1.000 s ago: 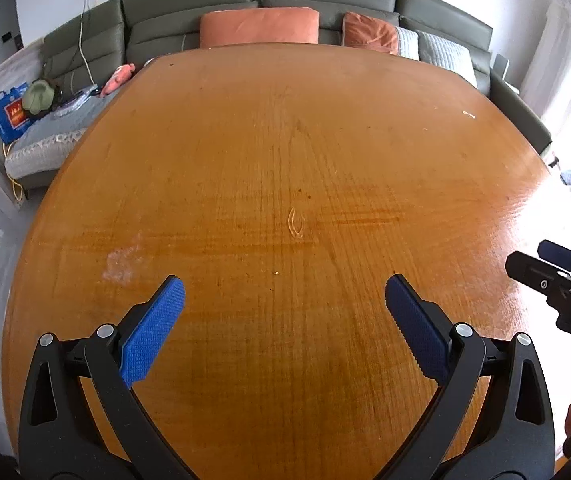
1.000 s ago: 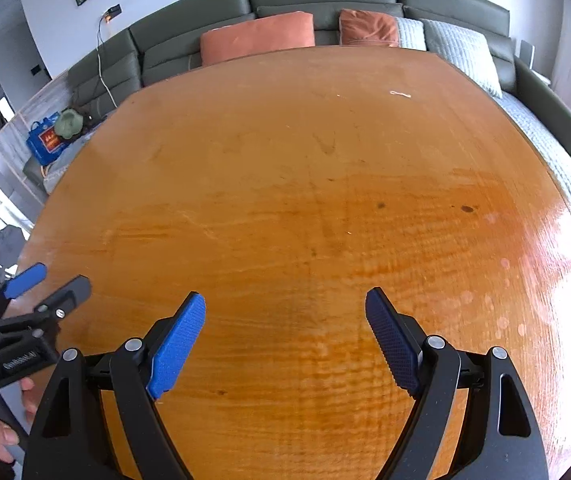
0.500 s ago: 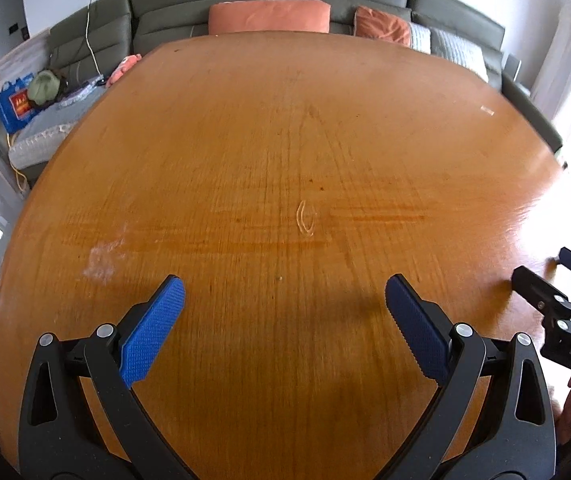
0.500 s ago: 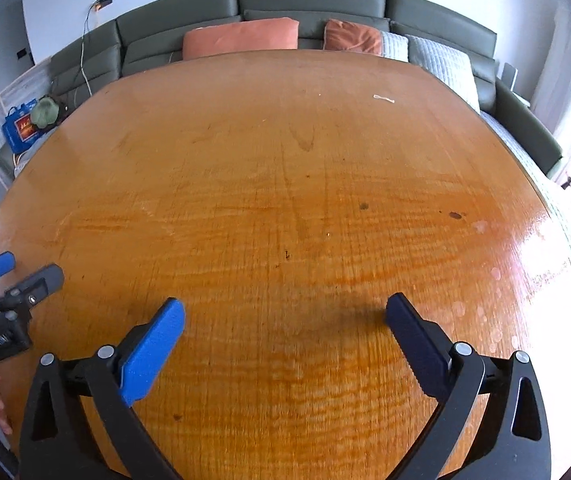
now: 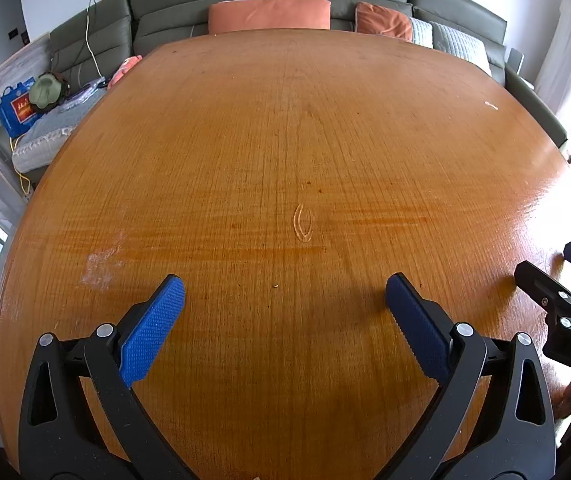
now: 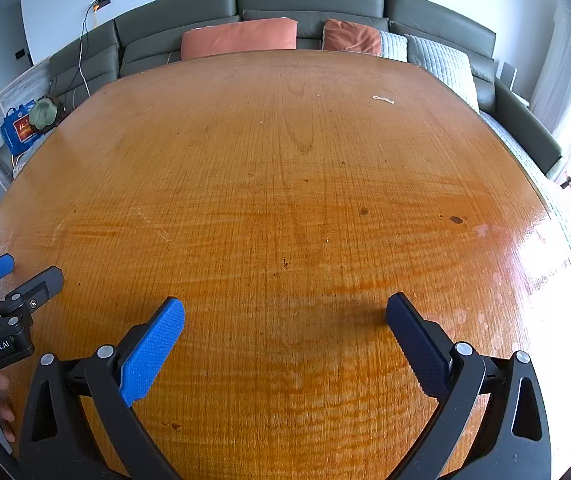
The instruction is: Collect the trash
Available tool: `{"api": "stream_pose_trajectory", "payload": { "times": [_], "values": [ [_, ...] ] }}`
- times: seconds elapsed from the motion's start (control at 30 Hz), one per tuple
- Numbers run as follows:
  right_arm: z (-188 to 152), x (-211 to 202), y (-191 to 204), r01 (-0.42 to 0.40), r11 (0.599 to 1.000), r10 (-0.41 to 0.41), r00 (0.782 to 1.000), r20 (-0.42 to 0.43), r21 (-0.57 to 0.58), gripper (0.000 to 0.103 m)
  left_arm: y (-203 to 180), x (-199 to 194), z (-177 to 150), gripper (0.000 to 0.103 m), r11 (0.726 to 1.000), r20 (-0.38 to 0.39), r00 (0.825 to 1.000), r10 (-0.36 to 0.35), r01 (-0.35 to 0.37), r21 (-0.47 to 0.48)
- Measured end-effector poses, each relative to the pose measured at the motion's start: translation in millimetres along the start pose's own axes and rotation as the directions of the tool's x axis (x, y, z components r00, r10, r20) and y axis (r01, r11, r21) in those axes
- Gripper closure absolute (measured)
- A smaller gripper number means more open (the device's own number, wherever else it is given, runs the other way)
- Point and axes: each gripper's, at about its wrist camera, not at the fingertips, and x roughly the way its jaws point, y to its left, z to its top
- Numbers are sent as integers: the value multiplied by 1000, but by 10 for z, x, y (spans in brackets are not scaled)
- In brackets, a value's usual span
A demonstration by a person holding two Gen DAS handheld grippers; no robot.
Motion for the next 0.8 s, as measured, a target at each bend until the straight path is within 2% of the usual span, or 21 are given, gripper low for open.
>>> {"api": "stream_pose_trajectory", "payload": {
  "times": [0.8],
  "values": [
    [7,1,5,0,1000,0,1000,0,0,3,22,-1,-3,6,1000,0,1000,-1,1,0]
  ]
}}
